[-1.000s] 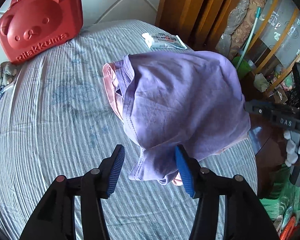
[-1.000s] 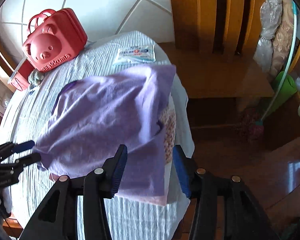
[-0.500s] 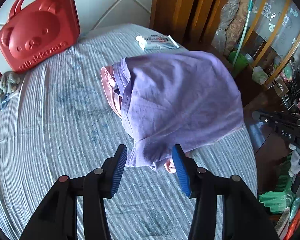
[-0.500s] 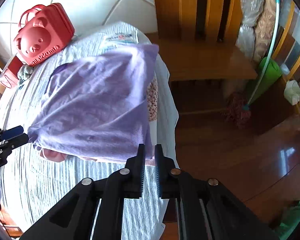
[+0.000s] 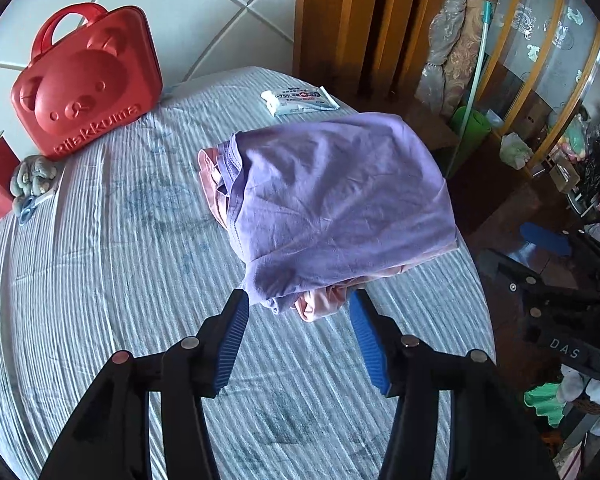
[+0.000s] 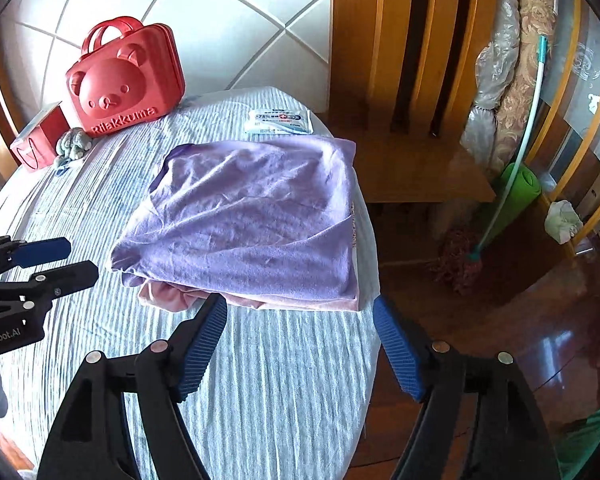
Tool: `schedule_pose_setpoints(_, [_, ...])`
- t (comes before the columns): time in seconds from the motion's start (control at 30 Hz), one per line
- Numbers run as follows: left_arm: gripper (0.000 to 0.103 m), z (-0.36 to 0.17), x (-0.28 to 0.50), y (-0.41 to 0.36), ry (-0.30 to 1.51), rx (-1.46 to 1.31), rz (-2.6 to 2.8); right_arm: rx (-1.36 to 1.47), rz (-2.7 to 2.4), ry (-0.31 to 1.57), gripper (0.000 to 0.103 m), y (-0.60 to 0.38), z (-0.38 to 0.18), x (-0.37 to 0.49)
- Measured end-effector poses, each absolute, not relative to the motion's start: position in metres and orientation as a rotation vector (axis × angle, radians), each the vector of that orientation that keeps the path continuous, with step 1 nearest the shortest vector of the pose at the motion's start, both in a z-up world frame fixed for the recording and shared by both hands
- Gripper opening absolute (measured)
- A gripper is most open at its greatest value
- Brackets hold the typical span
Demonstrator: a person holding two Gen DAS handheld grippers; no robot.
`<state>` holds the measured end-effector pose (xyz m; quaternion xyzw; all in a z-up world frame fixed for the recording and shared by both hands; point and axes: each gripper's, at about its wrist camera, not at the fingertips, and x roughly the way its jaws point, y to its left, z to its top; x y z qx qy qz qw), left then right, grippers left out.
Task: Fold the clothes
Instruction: 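Open both grippers and withdraw them from the stacked shirt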
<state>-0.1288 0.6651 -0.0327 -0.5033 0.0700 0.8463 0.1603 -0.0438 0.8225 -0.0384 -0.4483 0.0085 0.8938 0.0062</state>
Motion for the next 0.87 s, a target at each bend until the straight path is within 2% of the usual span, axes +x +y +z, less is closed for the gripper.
schedule_pose_setpoints(0.27, [0.054, -0.036, -0.131, 0.674, 0.229, -1.432, 2.416, -1.409, 2.786, 0.07, 0.085, 0.822, -0.044, -0.05])
schedule_pose_setpoints(0.33, [0.054, -0.036, -0.133, 0.677, 0.239, -1.431, 2.421, -1.405, 2.783, 0.068, 0.09, 0.822, -0.046, -0.051])
schedule_pose_setpoints(0.6, [0.054, -0.038, -0.14, 0.68, 0.256, -1.432, 2.419, -1.374, 2.813, 0.089, 0.101, 0.821, -0.044, -0.053])
schedule_pose_setpoints(0.87, [0.054, -0.043, -0.142, 0.68, 0.286, -1.437, 2.428, -1.397, 2.788, 0.076, 0.101, 0.821, -0.05, -0.06])
